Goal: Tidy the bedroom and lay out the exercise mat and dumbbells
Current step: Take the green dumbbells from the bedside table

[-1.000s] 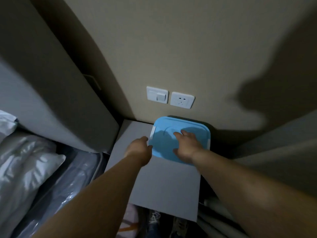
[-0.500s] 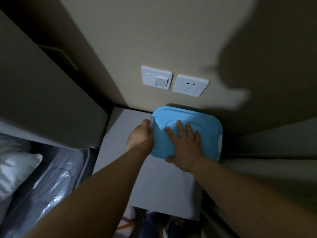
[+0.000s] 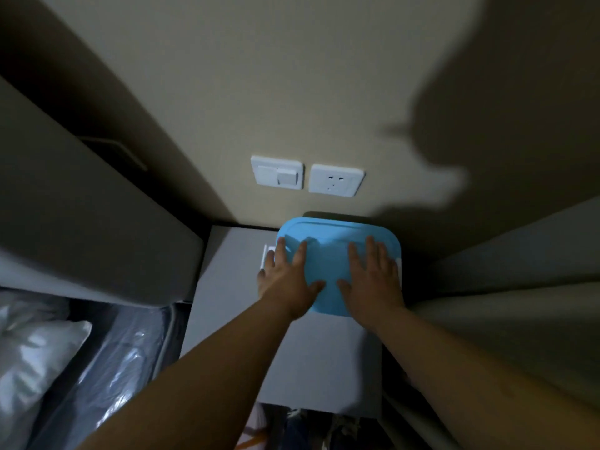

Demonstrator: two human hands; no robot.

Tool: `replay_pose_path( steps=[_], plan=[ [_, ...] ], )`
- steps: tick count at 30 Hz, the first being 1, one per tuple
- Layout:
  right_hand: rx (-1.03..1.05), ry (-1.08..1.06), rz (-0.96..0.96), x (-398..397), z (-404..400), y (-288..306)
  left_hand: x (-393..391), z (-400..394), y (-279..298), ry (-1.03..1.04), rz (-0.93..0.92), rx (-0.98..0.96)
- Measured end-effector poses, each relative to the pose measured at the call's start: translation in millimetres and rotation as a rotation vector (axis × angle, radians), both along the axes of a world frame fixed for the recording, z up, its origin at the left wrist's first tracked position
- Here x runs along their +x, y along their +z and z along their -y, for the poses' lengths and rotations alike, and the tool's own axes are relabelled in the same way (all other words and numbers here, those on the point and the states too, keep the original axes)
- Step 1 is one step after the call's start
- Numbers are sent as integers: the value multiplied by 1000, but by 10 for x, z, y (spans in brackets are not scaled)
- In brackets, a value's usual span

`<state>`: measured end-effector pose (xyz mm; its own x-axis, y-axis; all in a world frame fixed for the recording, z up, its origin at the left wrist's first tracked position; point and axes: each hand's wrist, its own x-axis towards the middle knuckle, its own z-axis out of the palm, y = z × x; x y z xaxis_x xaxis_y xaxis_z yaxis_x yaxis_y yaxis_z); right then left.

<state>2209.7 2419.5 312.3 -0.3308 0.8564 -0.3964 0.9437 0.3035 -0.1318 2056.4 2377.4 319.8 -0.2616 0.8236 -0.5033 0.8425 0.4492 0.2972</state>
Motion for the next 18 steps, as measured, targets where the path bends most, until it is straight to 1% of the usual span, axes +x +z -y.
replay_pose_path(
  steps=[2, 5, 8, 13, 16, 18],
  plan=[
    [0, -107, 44, 155, -82, 27, 74, -9, -15, -21, -6, -62],
    [-90, -230, 72, 357, -193, 31, 173, -15, -92, -40, -17, -115],
    [-144, -260, 26, 451, -214, -18, 172, -20, -146, -38, -22, -102],
    [-104, -259, 5, 520, -220, -112, 173, -2, -178, -50, -43, -97],
    [-91, -348, 49, 618, -238, -136, 170, 12, -186, -54, -44, -88],
    [-90, -391, 3, 639, -232, -131, 147, 22, -195, -38, -47, -62]
  ],
)
